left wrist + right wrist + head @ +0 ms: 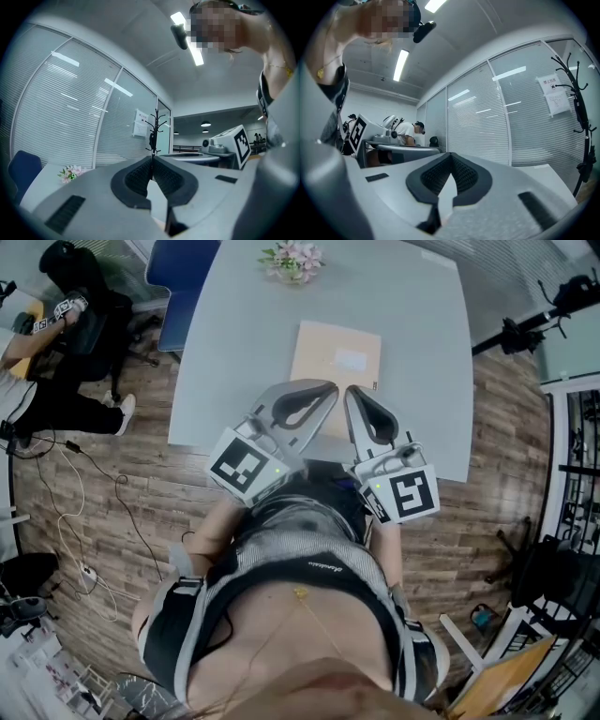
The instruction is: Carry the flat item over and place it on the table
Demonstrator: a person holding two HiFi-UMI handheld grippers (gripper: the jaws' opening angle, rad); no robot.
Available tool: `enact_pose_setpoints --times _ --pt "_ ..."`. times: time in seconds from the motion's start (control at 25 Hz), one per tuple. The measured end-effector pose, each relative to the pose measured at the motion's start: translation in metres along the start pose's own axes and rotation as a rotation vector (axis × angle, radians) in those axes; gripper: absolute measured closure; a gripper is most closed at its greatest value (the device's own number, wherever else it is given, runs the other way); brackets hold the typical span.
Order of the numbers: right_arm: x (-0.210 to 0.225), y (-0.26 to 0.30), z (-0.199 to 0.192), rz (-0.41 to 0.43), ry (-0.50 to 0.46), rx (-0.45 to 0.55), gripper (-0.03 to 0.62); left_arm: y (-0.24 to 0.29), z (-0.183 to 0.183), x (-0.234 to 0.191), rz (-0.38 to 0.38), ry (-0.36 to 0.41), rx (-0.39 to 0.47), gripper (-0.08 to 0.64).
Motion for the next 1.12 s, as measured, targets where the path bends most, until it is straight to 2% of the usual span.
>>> enact_pose_setpoints --times 1.12 --pt "-0.0013 -0.0055 -0.0052 -0.006 0.003 -0.030 0.589 -0.0022 -0.0099 0.0029 -0.003 -0.016 -0.028 0.546"
Point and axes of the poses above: the fingertips, and each gripper's own axes: y forward along the fingers, x to its right, z out of its top, the point moved 5 cm from there along -y, backward along the fingers, and after that the axes turned 13 degrees about -z, right-handed, at the moved point
